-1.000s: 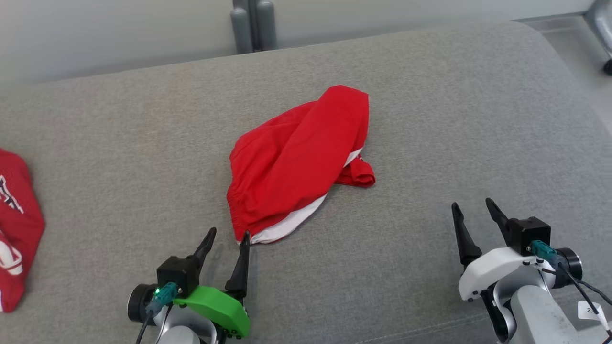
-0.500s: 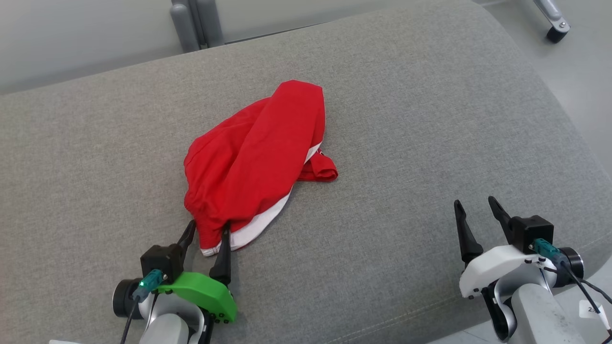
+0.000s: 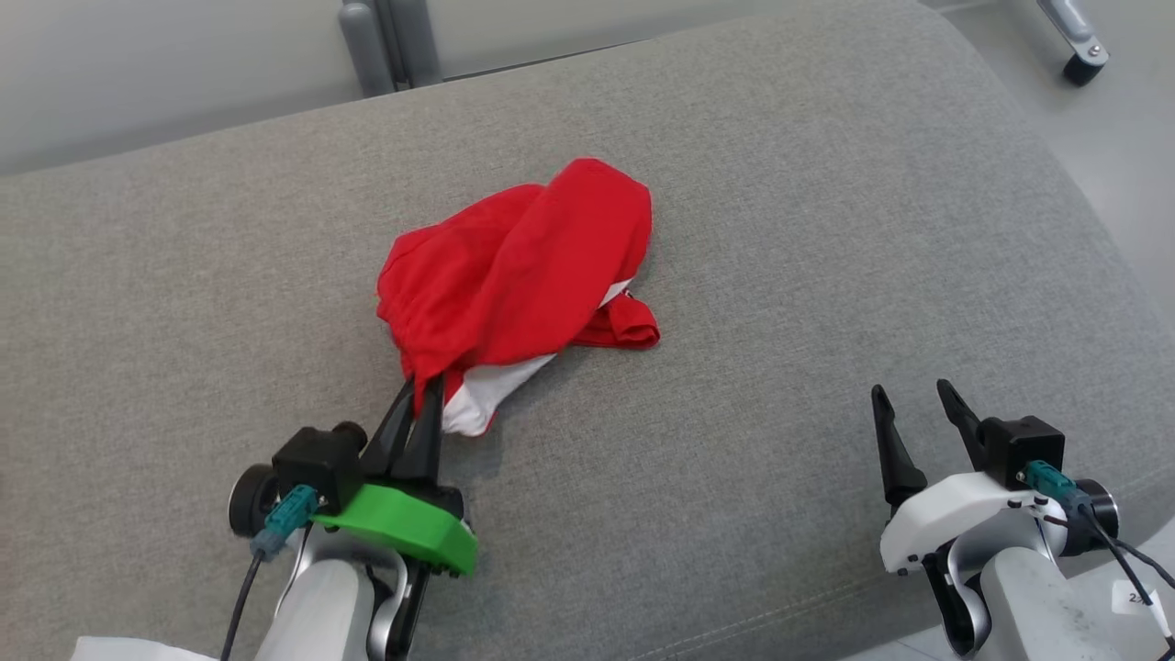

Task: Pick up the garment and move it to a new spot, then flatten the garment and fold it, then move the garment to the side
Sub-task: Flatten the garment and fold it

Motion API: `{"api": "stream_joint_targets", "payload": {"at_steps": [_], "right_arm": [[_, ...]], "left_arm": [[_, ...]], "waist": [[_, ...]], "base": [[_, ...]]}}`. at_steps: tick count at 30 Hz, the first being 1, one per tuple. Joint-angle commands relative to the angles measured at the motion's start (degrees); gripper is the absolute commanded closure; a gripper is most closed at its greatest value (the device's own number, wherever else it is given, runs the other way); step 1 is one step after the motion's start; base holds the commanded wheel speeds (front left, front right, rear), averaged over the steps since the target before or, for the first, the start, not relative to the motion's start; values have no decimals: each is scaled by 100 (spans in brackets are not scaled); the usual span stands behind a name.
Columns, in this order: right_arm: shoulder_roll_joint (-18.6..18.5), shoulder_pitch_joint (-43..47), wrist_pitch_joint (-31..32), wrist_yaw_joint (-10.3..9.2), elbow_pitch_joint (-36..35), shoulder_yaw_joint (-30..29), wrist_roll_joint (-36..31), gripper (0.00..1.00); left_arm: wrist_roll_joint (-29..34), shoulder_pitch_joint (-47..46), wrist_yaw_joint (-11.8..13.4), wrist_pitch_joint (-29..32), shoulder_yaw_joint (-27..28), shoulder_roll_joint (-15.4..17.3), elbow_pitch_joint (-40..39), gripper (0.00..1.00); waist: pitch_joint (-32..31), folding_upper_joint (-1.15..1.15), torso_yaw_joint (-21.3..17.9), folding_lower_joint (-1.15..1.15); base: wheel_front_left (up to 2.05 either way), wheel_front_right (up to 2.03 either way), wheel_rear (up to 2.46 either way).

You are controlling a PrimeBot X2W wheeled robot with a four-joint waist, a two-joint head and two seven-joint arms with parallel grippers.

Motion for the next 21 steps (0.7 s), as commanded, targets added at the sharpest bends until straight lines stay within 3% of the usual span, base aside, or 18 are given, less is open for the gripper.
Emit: {"api": "stream_joint_targets", "payload": {"at_steps": [1, 9, 13, 14, 18, 21], "right_arm": [[11, 73, -18, -10, 6, -35, 8, 0], [63, 124, -18, -10, 126, 5, 107, 0], [90, 110, -18, -10, 190, 151, 176, 0], [95, 156, -18, -10, 215, 187, 218, 0], [106, 220, -18, -10, 261, 215, 260, 0], [106, 255, -18, -10, 282, 209, 277, 0]], "left_arm": [[-7, -11, -28, -2, -49, 28, -259, 100], [85, -558, -53, -3, -988, 25, -879, 100], [-102, -1237, -51, -3, -1507, 27, -841, 100], [-388, -1477, -50, -2, -1587, 32, -719, 100], [-923, -1784, -50, -2, -1398, 32, -495, 100], [-1094, -1976, 171, 1, -1204, 28, -147, 100]], "waist": [[-58, 0, 100, 0], [-273, 0, 293, 0], [-386, 0, 226, 0], [-437, 0, 164, 0], [-470, 0, 74, 0], [-452, 0, 19, 0]], "base": [[0, 0, 0], [0, 0, 0], [0, 0, 0], [0, 0, 0], [0, 0, 0], [0, 0, 0]]}}
